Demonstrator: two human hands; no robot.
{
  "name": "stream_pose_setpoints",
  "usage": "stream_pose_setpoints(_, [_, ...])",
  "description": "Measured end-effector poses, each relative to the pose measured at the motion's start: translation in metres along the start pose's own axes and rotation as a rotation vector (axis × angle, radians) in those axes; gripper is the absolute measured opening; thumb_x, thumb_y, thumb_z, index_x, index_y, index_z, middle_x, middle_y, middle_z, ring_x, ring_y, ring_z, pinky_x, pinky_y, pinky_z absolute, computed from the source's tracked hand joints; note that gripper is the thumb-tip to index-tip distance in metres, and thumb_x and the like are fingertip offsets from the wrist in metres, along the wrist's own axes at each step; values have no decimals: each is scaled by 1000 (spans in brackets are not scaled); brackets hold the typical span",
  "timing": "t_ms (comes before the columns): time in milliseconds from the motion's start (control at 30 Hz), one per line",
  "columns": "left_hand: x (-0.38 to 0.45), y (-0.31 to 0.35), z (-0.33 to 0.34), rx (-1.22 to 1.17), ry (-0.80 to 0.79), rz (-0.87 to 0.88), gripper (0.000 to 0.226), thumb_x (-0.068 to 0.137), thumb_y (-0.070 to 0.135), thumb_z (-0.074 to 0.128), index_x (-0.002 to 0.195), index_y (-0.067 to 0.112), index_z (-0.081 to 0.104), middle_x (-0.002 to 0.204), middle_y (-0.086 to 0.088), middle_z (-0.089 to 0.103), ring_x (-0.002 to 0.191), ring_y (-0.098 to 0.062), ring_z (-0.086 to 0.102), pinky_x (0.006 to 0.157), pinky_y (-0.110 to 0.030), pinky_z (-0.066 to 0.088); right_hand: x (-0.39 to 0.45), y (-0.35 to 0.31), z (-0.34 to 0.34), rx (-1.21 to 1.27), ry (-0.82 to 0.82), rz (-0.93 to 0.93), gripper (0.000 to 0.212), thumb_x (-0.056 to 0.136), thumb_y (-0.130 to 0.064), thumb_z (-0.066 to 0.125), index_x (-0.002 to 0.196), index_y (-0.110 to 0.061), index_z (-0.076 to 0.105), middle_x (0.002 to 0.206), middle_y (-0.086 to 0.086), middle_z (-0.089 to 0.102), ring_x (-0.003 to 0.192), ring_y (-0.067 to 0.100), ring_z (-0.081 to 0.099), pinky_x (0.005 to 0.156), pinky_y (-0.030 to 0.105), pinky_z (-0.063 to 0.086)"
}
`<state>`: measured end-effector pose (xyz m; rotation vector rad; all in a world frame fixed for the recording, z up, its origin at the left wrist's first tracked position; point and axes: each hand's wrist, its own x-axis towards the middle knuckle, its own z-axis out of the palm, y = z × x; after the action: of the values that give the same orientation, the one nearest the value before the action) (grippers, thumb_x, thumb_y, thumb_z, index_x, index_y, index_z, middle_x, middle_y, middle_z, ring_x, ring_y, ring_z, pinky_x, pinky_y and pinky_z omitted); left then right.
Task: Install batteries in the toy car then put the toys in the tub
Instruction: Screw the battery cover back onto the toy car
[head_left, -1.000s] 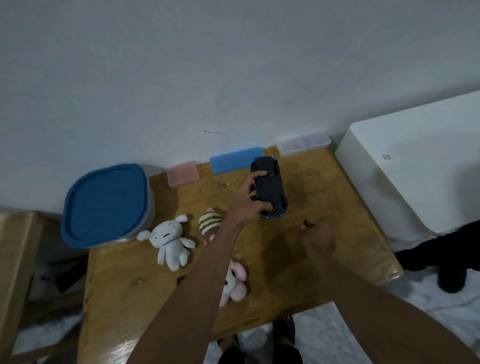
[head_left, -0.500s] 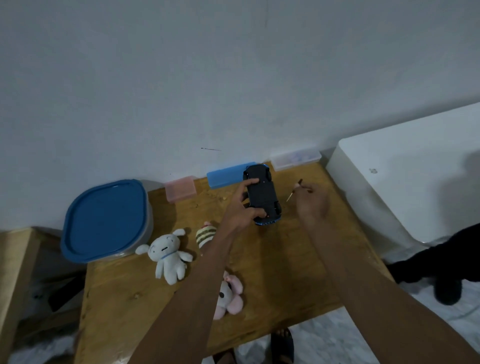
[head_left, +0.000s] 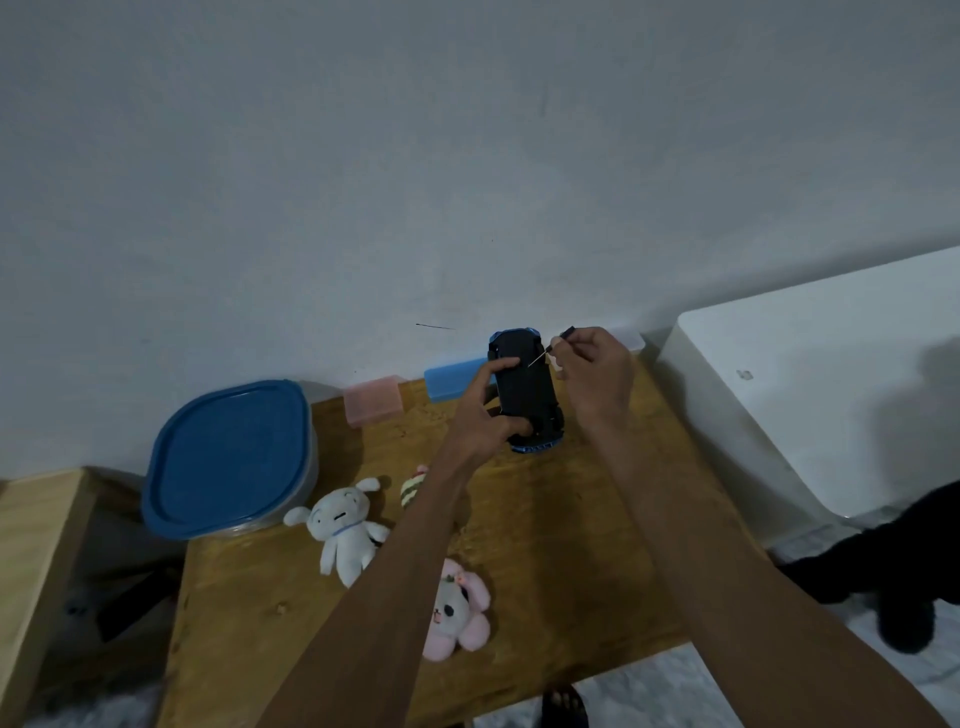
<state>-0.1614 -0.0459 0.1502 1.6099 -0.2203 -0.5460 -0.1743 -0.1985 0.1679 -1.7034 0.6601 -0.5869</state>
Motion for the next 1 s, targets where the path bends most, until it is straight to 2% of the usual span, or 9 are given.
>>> stream_pose_setpoints(233, [-1, 1, -4, 9, -2, 8, 80, 72, -14, 73, 133, 31, 50, 123, -3, 54, 114, -32, 60, 77, -44, 63, 1, 1, 5, -6, 2, -16, 5, 87, -21, 72, 86, -17, 68, 83, 1, 74, 79, 15, 72, 72, 47, 62])
stream_pose_setpoints(500, [-1, 0, -7, -1, -9, 0, 80, 73, -14, 72, 134, 32, 49, 128, -8, 53, 113, -33, 60, 79, -45, 63, 2, 2, 7, -23, 6, -33, 4, 90, -20, 70, 86, -19, 68, 83, -1, 74, 80, 13, 72, 73, 45, 62])
stream_pose_setpoints(667, [1, -1, -9, -5, -6, 2, 81, 72, -15, 73, 134, 32, 50, 128, -9, 53, 110, -31, 62, 76, -42, 63, 4, 0, 9, -19, -11, -40, 13, 90, -18, 70, 81, -26, 65, 82, -1, 74, 79, 13, 72, 73, 45, 62])
stream_pose_setpoints(833, [3, 0, -10, -12, 3, 5, 79, 73, -15, 72, 134, 30, 49, 123, -5, 54, 107, -27, 63, 73, -37, 63, 6, 2, 13, -35, -26, -65, 9, 90, -20, 69, 83, -23, 66, 81, -2, 73, 78, 14, 72, 70, 46, 62])
stream_pose_setpoints(1000, [4, 0, -10, -15, 8, 3, 79, 73, -15, 72, 135, 30, 49, 121, 0, 56, 106, -27, 63, 72, -35, 63, 9, 4, 12, -54, -26, -75, 14, 91, -20, 69, 81, -28, 63, 81, -2, 73, 78, 13, 71, 72, 45, 62])
